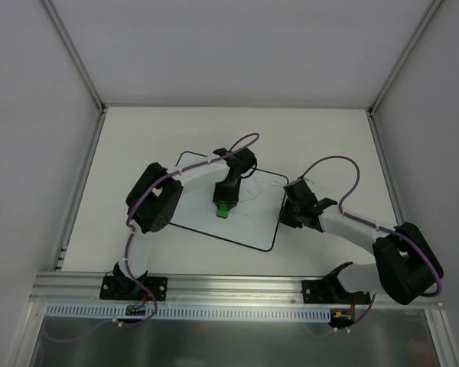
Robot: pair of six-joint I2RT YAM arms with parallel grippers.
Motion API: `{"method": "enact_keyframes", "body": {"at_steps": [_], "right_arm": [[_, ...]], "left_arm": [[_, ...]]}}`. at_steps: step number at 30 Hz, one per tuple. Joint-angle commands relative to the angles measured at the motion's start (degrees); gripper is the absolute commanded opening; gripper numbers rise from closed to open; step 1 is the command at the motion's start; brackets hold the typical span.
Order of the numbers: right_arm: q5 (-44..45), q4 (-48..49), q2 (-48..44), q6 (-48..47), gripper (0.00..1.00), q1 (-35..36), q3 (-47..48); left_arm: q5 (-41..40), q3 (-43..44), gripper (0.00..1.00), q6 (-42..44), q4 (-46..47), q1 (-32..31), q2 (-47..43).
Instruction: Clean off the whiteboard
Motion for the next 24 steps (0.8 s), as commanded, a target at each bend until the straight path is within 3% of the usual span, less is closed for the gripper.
{"method": "enact_keyframes", "body": {"at_steps": [1, 9, 24], "right_arm": [[3.03, -6.77, 2.34, -0.20, 0.00, 0.25, -2.12], [3.39, -6.86, 1.64, 0.41, 0.00, 0.16, -2.47], [4.18, -7.56, 1.20, 1.64, 0.00, 0.25, -2.56]], "left_arm": [[3.82, 2.72, 0.00, -0.65, 3.06, -7.03, 9.02], [8.65, 6.78, 0.00, -2.23, 2.88, -13.29, 12.90], [8.13, -7.80, 0.00, -7.59, 2.79, -16.36, 3.59]]}}
